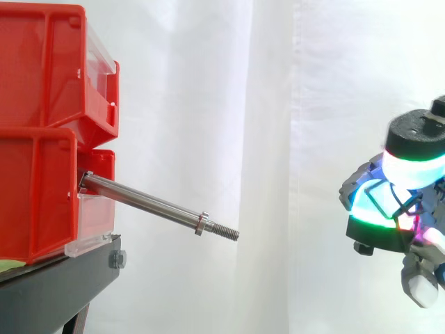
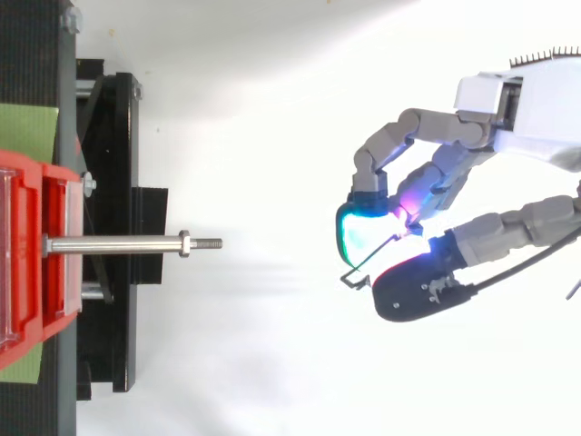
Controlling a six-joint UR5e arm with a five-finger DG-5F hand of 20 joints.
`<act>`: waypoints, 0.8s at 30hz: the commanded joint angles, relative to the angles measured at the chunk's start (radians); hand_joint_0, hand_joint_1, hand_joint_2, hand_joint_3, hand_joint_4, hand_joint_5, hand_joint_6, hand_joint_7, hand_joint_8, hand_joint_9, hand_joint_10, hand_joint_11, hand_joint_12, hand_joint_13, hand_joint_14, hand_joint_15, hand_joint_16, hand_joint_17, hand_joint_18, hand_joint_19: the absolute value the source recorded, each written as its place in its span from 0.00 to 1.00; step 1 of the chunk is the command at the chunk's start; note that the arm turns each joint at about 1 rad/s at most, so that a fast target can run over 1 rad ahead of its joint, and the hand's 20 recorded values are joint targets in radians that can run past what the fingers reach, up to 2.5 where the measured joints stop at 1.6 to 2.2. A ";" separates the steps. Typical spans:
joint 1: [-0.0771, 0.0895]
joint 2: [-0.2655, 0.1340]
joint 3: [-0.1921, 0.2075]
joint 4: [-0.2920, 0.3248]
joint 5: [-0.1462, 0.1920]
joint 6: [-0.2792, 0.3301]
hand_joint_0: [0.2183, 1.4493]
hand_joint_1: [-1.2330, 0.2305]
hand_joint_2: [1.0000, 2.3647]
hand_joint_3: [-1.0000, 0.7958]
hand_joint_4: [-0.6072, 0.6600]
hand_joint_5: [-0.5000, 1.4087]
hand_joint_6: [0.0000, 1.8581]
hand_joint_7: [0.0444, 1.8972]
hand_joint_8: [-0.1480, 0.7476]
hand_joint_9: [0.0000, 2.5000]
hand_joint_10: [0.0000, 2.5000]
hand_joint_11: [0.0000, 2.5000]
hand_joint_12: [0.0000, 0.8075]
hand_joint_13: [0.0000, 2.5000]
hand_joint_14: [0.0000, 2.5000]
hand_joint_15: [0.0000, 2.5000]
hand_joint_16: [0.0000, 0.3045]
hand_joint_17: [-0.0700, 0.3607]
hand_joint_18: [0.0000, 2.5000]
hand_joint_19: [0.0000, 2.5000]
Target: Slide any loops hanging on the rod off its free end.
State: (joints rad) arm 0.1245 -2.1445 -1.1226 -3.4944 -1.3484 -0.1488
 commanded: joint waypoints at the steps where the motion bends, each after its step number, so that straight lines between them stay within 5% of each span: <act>1: 0.000 0.000 0.000 0.000 0.000 0.000 0.34 0.27 0.01 0.39 0.51 0.17 0.48 0.46 0.43 0.37 0.01 0.29 0.43 0.29 0.01 0.17 0.16 0.42 0.30 0.17; 8: 0.001 0.000 0.000 0.000 0.000 0.002 0.35 0.27 0.01 0.33 0.52 0.17 0.48 0.45 0.43 0.37 0.01 0.28 0.42 0.28 0.01 0.17 0.16 0.42 0.29 0.17; 18: 0.000 0.000 0.000 0.000 0.000 0.003 0.30 0.42 0.01 0.34 0.51 0.19 0.47 0.51 0.45 0.40 0.01 0.28 0.44 0.30 0.01 0.17 0.16 0.42 0.31 0.19; 24: 0.001 0.000 0.000 0.000 0.000 0.005 0.30 0.34 0.02 0.47 0.50 0.17 0.49 0.48 0.45 0.37 0.01 0.28 0.45 0.29 0.01 0.18 0.17 0.43 0.31 0.19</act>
State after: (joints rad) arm 0.1248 -2.1445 -1.1227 -3.4944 -1.3484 -0.1454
